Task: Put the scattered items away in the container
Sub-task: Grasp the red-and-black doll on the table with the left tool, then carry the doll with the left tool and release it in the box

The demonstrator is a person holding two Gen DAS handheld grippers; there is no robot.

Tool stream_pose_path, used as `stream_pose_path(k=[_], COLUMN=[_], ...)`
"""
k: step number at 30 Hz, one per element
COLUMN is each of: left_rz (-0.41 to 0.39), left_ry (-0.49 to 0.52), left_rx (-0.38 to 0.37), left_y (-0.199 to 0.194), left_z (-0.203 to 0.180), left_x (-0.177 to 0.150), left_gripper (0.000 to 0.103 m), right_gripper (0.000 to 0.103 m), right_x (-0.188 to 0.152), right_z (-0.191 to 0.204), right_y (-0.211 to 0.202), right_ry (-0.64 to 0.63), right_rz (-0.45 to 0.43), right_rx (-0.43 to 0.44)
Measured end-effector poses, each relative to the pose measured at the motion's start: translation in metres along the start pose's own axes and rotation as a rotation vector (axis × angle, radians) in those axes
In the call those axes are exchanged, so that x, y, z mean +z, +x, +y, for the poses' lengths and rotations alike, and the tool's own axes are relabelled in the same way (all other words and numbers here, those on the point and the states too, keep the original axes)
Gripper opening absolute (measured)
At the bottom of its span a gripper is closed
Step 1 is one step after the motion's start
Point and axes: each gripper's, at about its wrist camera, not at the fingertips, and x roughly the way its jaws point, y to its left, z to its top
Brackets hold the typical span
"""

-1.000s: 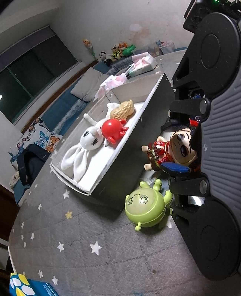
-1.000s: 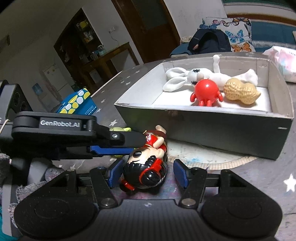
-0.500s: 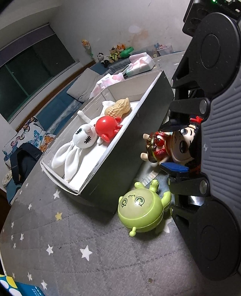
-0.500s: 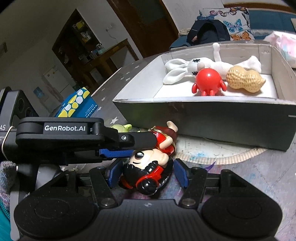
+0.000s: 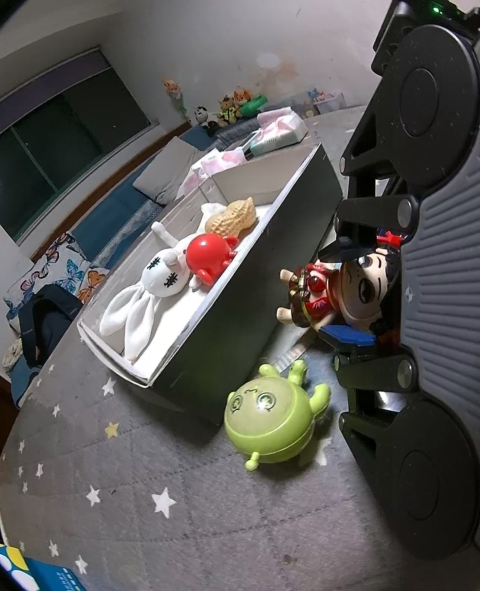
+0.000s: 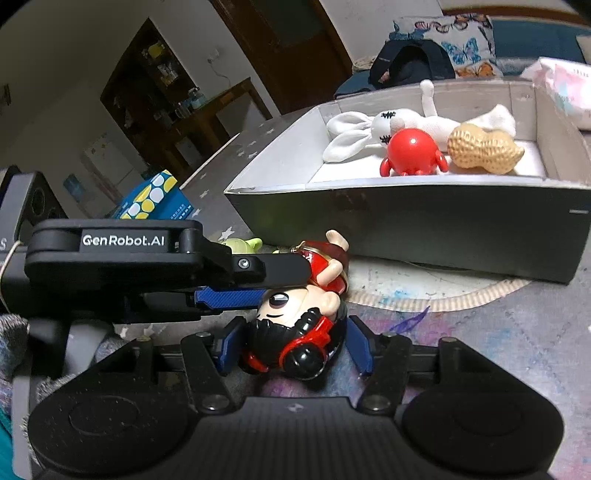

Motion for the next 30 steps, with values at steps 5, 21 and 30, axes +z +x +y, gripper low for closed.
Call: stream_pose_path(k=[5,21,30], left_rz=[-0.025,-0.159,-0.163], left_ry=[0.031,0.105,0.103], left_rx=[-0.012,-0.071,-0.024], left_y=[-0.008,-0.031,0.003], left_z=[-0.008,-0.061,-0.06], left_x=[-0.004,0.055,0.102], left_gripper=[0.039,0.038,0.038], right_gripper=[0.059,0.059,0.059], right_x=[-0.001,0.067,0.117], right_z=[0.005,0.022,0.013], right_y=[-0.011,-0.042,-0.003], right_ry=[-0.017,-0.136,-0.203], right_rz=[-0.023,-0.152,-0.102], right_rx=[-0.005,-0.013,-0.057])
